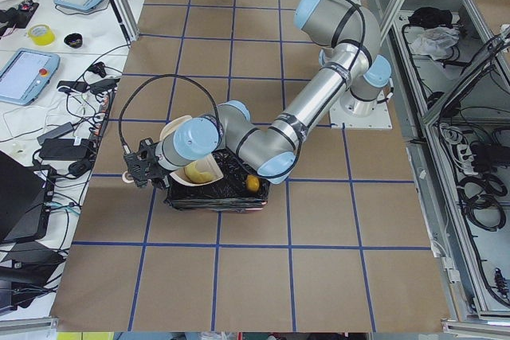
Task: Sweep and dump trash into bin
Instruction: 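Tip the dustpan over the black bin with the left gripper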
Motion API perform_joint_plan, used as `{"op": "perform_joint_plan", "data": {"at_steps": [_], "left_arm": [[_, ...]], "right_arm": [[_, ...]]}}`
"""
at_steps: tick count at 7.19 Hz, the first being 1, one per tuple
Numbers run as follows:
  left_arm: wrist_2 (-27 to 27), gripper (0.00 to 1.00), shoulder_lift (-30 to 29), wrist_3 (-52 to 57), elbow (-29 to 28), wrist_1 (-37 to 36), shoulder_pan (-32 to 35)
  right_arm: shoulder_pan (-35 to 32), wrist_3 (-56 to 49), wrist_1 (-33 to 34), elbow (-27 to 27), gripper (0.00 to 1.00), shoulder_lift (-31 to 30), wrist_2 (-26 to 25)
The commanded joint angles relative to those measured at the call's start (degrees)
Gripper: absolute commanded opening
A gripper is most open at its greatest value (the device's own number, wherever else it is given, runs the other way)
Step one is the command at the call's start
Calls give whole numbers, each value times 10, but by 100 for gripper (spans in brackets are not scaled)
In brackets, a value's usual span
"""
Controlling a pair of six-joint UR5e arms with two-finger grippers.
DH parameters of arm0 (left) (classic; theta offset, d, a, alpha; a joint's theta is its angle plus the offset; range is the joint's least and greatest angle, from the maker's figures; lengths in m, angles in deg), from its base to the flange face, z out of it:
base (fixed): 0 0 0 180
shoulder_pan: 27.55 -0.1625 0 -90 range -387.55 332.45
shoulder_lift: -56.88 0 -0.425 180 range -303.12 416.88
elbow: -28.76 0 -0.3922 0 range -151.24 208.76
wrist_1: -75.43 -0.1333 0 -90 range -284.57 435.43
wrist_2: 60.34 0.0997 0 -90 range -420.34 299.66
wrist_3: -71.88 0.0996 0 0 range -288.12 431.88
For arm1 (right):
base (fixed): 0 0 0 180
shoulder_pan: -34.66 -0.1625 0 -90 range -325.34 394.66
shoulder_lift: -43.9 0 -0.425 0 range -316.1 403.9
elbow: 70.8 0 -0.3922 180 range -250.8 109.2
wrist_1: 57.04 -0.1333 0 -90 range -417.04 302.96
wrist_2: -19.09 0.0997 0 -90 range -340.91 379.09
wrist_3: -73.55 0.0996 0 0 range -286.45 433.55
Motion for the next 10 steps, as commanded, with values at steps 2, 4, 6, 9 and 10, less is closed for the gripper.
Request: {"op": "perform_joint_plan", "data": {"at_steps": [2, 4, 6, 9, 10], "left_arm": [[-108, 0, 43, 100, 41, 2, -8], [-216, 0, 77, 279, 115, -9, -21], [-296, 0, 87, 424, 132, -9, -41], [-364, 0, 99, 503, 180, -23, -52], [-364, 0, 111, 503, 190, -31, -52]], "right_arm": [[0, 1, 1, 0, 72, -2, 0], [0, 2, 1, -2, 74, -3, 0], [0, 0, 1, -9, 80, -4, 1], [-1, -1, -7, -49, 100, -39, 3], [-3, -1, -34, -67, 100, -59, 5]]}}
